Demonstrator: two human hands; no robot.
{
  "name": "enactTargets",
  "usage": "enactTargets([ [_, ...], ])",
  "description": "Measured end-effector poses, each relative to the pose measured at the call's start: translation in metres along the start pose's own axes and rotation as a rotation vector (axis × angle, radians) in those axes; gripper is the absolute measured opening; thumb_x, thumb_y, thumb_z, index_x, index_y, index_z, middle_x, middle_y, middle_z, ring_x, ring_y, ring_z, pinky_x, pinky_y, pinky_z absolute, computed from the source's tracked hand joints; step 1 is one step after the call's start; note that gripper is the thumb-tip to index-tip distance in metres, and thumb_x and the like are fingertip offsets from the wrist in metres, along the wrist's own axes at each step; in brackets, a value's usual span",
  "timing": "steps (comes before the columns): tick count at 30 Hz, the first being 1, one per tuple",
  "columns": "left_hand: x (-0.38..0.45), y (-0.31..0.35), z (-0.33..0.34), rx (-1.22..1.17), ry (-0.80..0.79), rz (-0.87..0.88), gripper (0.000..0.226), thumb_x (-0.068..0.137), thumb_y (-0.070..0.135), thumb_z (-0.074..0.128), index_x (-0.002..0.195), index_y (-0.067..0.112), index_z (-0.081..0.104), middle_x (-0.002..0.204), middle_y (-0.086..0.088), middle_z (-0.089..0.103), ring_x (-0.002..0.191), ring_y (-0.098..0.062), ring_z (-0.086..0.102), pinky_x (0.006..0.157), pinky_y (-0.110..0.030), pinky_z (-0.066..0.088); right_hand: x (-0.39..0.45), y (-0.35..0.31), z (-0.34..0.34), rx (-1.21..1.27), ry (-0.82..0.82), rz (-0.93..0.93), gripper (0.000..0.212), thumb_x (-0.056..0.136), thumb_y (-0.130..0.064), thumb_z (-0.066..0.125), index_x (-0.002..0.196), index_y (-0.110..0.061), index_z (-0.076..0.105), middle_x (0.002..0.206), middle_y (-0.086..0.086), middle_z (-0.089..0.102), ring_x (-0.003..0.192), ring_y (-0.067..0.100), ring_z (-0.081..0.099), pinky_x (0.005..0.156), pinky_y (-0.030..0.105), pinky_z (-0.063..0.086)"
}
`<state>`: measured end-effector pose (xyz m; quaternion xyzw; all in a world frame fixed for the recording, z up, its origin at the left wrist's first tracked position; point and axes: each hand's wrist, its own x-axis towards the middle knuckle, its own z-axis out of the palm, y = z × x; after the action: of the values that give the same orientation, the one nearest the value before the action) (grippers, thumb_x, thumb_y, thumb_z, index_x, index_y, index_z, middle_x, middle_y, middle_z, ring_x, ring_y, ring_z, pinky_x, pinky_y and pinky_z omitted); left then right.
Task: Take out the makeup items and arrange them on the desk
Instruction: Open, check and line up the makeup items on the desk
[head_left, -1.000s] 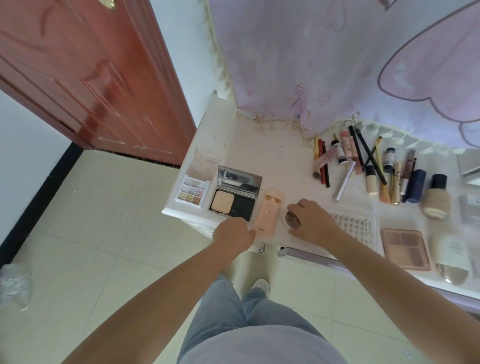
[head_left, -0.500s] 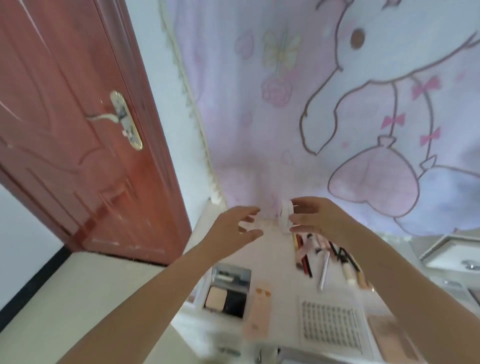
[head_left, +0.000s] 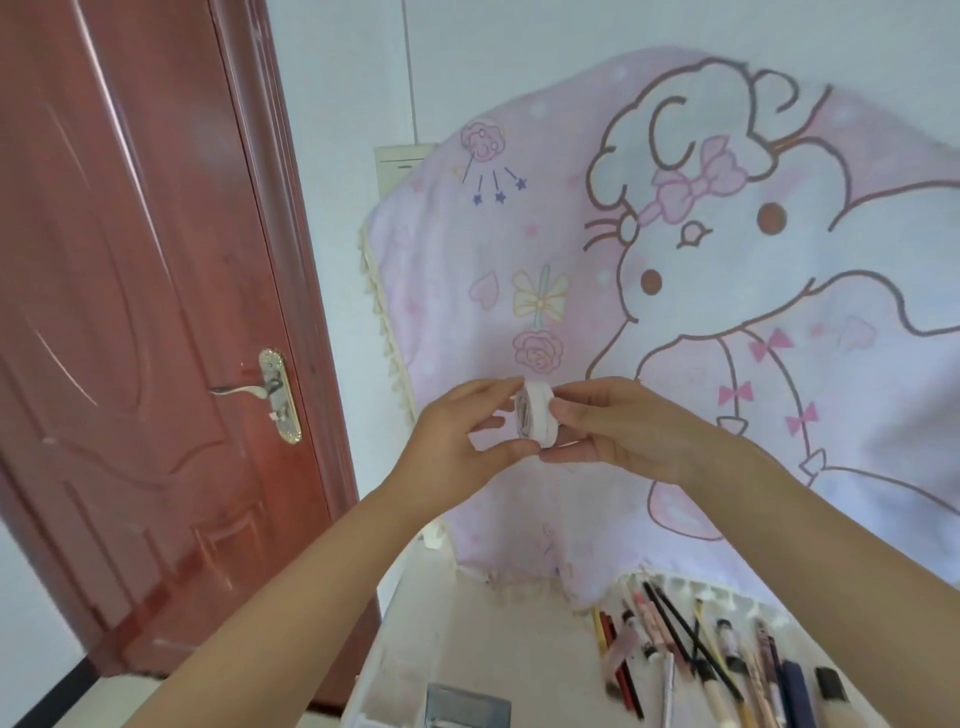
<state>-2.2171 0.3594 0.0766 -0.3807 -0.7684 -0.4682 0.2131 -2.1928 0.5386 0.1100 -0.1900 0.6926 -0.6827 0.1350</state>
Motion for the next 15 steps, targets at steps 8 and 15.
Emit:
enactTargets([
  [8,-0.021,-0.018,-0.013,-0.004,0.01,-0.084,0.07,0.068,0.0,0.075,0.124,0.019,0.038,0.096,0.017,0.054,0.087,0.021,0.055,0.084,-0.001,0.045,0.009,0.021,0.024,0.043,-0.064,-0.014,0.033,0.074,-0.027,0.051,0.102,-0.014,0.063,0.099,0.002,0.069,0.091,0.01,0.068,0.085,0.021,0.054],
  [15,-0.02,-0.013,-0.017,0.089,0.098,-0.094,0.057,0.08,0.047,0.039,0.125,0.015,0.054,0.094,0.005,0.059,0.087,0.014,0.053,0.078,0.005,0.036,0.023,0.027,0.05,0.182,0.058,0.065,0.037,0.098,-0.028,0.031,0.088,-0.004,0.057,0.075,0.009,0.058,0.063,0.016,0.06,0.058,0.021,0.054],
])
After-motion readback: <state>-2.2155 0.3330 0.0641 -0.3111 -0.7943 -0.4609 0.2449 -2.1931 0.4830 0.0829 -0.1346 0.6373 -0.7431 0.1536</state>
